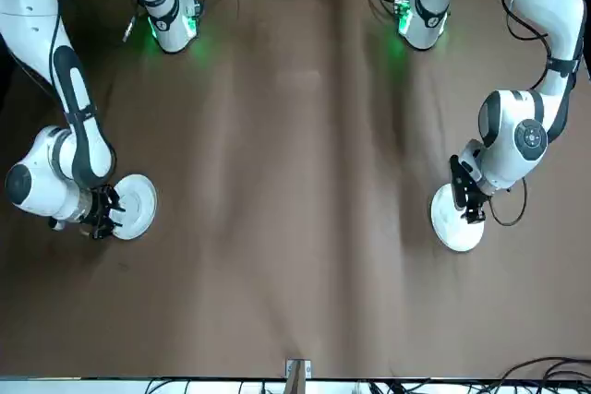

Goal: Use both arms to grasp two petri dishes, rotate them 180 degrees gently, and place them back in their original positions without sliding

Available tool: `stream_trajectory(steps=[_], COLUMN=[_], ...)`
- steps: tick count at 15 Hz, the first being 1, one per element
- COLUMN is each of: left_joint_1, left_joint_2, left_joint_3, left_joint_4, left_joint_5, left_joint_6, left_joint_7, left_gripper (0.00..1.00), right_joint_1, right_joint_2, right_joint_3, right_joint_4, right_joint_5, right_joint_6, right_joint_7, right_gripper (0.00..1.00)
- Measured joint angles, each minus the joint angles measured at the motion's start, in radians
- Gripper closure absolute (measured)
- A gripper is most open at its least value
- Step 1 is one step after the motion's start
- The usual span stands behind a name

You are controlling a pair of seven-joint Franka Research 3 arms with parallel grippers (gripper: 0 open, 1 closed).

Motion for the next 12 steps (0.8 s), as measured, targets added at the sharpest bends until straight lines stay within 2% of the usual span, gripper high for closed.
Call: stream_trajectory(steps=[2, 3, 4, 8, 12], left_joint_1=[0.016, 0.022, 0.027, 0.031, 0.038], left_joint_2=[0.008, 0.014, 0.021, 0.052, 0.078], left_joint_3=[-0.001, -0.001, -0.001, -0.004, -0.011], left_joint_4=[-0.007, -0.009, -0.011, -0.014, -0.015], left_joint_5=[0.0, 0.0, 0.0, 0.0, 0.0], left_joint_6=[0.013, 0.019, 0.023, 0.03, 0.031], left_joint_7=[0.013, 0.023, 0.027, 0.029, 0.029], left_gripper=[0.27, 0.32, 0.32, 0.44, 0.44], right_joint_1=[0.0, 0.001, 0.001, 0.002, 0.002], right_joint_2=[0.006, 0.01, 0.015, 0.035, 0.043], right_joint_3=[0.0, 0.0, 0.0, 0.0, 0.0], right_joint_4=[0.0, 0.0, 0.0, 0.0, 0.0], right_joint_5=[0.0, 0.0, 0.0, 0.0, 0.0], right_joint_6=[0.011, 0.02, 0.028, 0.047, 0.054], right_joint_7=[0.0, 0.0, 0.0, 0.0, 0.0], right_gripper=[0.62, 0.63, 0.63, 0.64, 0.64])
